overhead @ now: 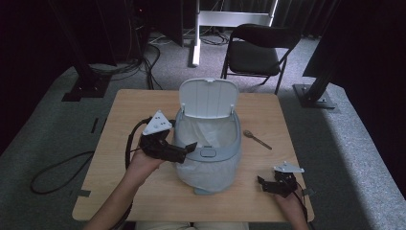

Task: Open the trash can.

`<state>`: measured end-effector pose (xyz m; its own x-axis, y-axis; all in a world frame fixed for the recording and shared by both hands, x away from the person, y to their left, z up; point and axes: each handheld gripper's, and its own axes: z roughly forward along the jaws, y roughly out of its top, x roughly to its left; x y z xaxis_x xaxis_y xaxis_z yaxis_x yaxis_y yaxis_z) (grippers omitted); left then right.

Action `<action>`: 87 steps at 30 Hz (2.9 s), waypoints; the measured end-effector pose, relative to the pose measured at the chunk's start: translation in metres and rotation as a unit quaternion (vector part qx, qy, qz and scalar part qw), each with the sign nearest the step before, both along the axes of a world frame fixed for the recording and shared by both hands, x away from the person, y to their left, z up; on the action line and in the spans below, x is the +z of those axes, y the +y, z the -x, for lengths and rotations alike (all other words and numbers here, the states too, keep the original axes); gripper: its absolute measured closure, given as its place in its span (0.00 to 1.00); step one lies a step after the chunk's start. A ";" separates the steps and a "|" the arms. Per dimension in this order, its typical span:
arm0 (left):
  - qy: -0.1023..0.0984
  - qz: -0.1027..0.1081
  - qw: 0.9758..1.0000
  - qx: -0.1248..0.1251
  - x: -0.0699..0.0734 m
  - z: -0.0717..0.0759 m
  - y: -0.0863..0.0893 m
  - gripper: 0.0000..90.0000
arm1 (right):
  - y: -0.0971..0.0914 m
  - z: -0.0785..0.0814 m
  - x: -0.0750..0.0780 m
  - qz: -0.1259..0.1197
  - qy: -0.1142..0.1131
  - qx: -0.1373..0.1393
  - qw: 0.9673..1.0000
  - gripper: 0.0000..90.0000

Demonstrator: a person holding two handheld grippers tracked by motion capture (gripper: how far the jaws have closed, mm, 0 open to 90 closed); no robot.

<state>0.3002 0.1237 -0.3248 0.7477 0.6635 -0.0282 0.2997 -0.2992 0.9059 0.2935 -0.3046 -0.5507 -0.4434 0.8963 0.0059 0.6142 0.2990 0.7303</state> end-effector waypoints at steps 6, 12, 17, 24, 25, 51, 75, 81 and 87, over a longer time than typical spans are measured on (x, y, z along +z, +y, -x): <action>-0.011 0.014 0.999 0.027 -0.001 -0.001 0.013 0.00 | 0.000 0.000 0.000 0.000 0.000 0.000 1.000 0.17; -0.001 0.024 0.999 0.038 -0.009 -0.004 0.023 0.00 | 0.000 0.000 0.000 0.000 0.000 0.000 1.000 0.17; 0.007 0.025 0.999 0.041 -0.017 -0.005 0.031 0.02 | -0.001 0.000 0.000 -0.003 0.001 0.001 1.000 0.17; 0.005 0.021 0.997 0.068 -0.021 -0.006 0.046 0.02 | 0.000 0.000 0.000 -0.003 0.003 0.003 1.000 0.15; 0.005 0.021 0.997 0.071 -0.022 -0.006 0.048 0.02 | 0.000 0.000 0.000 0.001 0.002 0.003 1.000 0.15; 0.031 -0.002 0.987 0.158 -0.079 -0.016 0.099 0.02 | -0.010 0.002 0.001 0.006 0.000 -0.007 1.000 0.15; 0.081 -0.041 0.970 0.224 -0.148 -0.024 0.137 0.02 | -0.015 -0.032 0.022 -0.022 -0.030 -0.043 0.998 0.14; 0.091 -0.052 0.965 0.242 -0.163 -0.024 0.146 0.02 | -0.014 -0.044 0.024 -0.039 -0.032 -0.042 0.998 0.14; 0.103 -0.057 0.959 0.259 -0.176 -0.023 0.155 0.02 | -0.008 -0.056 0.026 -0.020 -0.038 -0.055 0.998 0.13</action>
